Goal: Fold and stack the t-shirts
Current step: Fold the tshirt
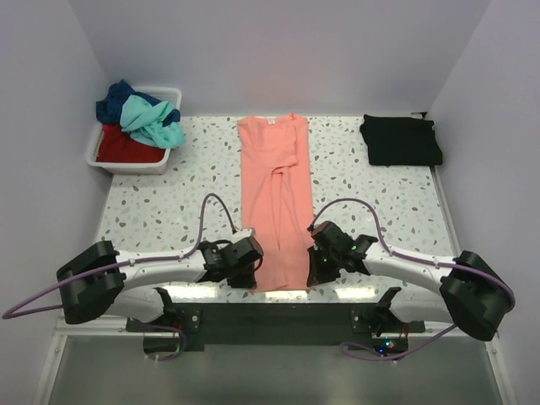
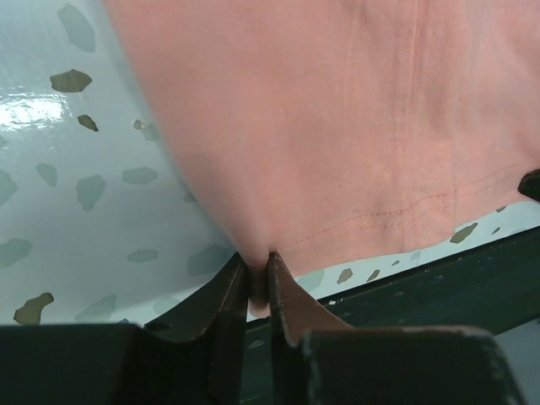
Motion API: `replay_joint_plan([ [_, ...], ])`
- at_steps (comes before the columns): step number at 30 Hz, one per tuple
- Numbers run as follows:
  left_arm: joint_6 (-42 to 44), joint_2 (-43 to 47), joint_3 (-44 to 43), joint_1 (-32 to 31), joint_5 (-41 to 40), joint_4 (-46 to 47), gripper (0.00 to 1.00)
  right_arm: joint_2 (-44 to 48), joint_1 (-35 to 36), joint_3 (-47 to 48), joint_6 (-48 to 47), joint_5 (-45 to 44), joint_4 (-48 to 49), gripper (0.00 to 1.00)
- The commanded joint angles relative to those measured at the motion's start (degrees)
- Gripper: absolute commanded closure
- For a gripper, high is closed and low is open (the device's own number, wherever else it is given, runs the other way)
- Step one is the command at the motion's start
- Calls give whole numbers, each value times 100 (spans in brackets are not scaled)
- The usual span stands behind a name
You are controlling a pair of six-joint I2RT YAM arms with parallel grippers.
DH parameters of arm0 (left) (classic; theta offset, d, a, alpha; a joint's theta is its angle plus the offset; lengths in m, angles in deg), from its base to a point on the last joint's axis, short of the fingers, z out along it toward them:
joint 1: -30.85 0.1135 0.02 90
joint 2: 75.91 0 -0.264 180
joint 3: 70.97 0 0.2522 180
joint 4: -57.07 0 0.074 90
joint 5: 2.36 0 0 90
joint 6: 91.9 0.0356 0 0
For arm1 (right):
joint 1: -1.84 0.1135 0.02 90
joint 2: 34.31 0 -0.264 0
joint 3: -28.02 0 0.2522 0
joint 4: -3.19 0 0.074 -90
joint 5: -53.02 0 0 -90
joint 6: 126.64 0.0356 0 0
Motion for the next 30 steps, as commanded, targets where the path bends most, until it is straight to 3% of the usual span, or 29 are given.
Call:
replay_joint_plan([
  [1, -149, -258, 25, -126, -282, -495, 83, 52, 42, -25, 44, -292, -307, 100],
  [9, -448, 14, -19, -135, -625, -1048, 100, 395, 42, -34, 53, -573, -791, 100],
  [20, -677, 190, -142, -258, -889, -1392, 100, 702, 42, 106, 35, -565, -949, 100],
  [30, -799, 242, -783, -302, -1486, -1848, 100, 755, 42, 624, -140, -810, -1222, 100],
])
